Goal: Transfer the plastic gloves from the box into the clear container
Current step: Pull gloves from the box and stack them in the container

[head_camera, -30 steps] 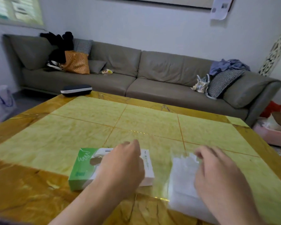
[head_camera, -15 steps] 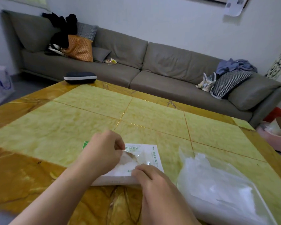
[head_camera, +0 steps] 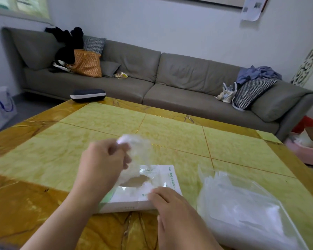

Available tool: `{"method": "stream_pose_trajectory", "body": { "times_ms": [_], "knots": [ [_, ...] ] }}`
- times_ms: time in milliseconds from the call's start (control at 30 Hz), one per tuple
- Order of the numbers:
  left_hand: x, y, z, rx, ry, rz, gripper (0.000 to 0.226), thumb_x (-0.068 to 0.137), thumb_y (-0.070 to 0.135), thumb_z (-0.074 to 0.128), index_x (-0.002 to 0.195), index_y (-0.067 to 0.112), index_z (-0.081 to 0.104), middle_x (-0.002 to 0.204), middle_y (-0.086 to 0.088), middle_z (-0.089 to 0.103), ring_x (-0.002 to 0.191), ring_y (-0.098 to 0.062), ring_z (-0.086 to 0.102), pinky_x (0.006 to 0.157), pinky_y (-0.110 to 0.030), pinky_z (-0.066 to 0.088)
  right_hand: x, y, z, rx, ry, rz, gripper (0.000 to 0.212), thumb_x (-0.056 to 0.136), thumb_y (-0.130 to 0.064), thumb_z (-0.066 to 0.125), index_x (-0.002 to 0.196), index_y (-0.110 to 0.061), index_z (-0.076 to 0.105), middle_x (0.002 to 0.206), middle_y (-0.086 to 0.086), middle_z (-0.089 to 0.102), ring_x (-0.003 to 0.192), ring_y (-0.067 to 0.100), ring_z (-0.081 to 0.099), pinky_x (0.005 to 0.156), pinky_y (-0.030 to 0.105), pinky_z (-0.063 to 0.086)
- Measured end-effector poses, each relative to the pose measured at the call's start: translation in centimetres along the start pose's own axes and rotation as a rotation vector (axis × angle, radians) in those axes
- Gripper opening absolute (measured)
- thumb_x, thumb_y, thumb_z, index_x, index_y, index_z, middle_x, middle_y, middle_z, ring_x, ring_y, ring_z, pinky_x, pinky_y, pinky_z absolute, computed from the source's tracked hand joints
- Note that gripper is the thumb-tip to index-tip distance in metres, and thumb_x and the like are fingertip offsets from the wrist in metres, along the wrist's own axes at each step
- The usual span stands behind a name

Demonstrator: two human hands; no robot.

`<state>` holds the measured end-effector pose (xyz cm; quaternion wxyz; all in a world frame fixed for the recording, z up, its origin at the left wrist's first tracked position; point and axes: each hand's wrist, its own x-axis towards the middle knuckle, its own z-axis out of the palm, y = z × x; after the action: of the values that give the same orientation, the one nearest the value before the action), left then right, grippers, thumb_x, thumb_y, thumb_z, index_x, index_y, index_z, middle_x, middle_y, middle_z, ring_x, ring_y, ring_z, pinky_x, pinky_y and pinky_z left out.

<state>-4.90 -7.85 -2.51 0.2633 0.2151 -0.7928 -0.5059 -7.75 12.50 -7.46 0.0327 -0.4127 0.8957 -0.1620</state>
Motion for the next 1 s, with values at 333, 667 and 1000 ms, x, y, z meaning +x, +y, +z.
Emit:
{"method": "stream_pose_trajectory", "body": {
  "times_ms": [333, 667, 1000],
  "knots": [
    [-3.4, 2.6, 2.5, -0.786, -0.188, -0.317, 0.021, 0.093, 0.029, 0.069, 0.096, 0.012, 0.082, 0.090, -0.011, 0.074, 0.082, -0.035, 0.073, 0.089, -0.051, 0.058, -1.5, -2.4, -3.2, 0.854, 0.136, 0.173, 0.045, 0.081, -0.046, 0.073, 0.125, -0.048, 0.063, 0.136, -0.029, 0.059, 0.125, -0.007, 0.057, 0.103, 0.019, 0.045],
    [-4.9, 3.2, 4.5, -0.874, -0.181, -0.335, 0.029, 0.100, 0.021, 0.059, 0.099, -0.001, 0.077, 0.072, -0.016, 0.064, 0.060, -0.022, 0.065, 0.062, -0.034, 0.056, -2.5, 1.4, -6.8, 1.218, 0.666, 0.410, 0.011, 0.100, -0.007, 0.066, 0.091, -0.003, 0.063, 0.063, 0.015, 0.062, 0.051, 0.027, 0.057, 0.057, 0.040, 0.049],
    [-7.4, 6.3, 6.8, -0.592, -0.284, -0.110, 0.019, 0.086, 0.018, 0.071, 0.093, 0.002, 0.078, 0.067, -0.017, 0.066, 0.053, -0.024, 0.056, 0.048, -0.027, 0.055, -7.2, 11.2, -13.0, 1.070, 0.819, 0.511, 0.011, 0.101, -0.009, 0.068, 0.090, -0.010, 0.067, 0.058, 0.005, 0.057, 0.049, 0.016, 0.049, 0.046, 0.028, 0.039]
  ]
}}
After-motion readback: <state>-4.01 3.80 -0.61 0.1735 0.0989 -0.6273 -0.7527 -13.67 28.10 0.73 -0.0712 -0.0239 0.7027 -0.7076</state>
